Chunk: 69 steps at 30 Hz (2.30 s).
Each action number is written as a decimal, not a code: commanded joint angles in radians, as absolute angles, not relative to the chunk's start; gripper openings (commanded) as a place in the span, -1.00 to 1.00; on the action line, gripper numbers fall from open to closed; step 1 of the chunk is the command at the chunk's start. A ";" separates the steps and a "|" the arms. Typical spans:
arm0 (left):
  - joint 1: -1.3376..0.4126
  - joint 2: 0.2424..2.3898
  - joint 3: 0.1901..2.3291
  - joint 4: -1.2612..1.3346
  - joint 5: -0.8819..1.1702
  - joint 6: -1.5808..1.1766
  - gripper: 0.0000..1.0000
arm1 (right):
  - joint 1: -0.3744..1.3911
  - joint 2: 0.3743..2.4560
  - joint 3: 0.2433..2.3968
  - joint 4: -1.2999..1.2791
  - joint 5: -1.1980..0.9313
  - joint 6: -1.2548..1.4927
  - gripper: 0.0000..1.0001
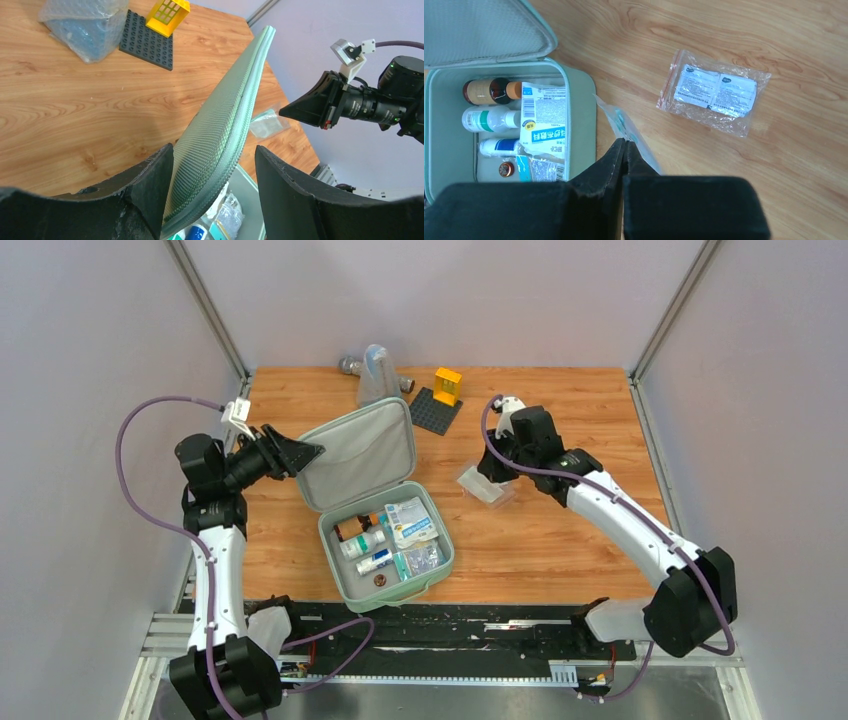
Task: Organize the medicine kit
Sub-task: Pick up the medical item at the center of the board, then place the medical item at the medicine box.
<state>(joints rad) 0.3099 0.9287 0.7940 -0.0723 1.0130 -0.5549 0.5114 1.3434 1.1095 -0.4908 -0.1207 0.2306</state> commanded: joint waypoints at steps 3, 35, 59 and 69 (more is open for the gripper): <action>0.306 0.897 0.852 -0.085 1.034 -0.543 0.37 | 0.571 1.273 1.192 -0.425 -0.123 0.136 -1.00; 0.305 0.898 0.854 -0.122 1.035 -0.525 0.02 | 0.909 1.690 1.880 -0.215 -0.220 -0.213 -1.00; 0.307 0.888 0.850 -0.131 1.039 -0.519 -0.01 | 0.909 1.733 1.613 -0.033 -0.188 -0.225 -1.00; 0.305 0.881 0.848 -0.144 1.034 -0.513 0.03 | 0.909 1.657 1.598 -0.120 -0.021 -0.229 -0.56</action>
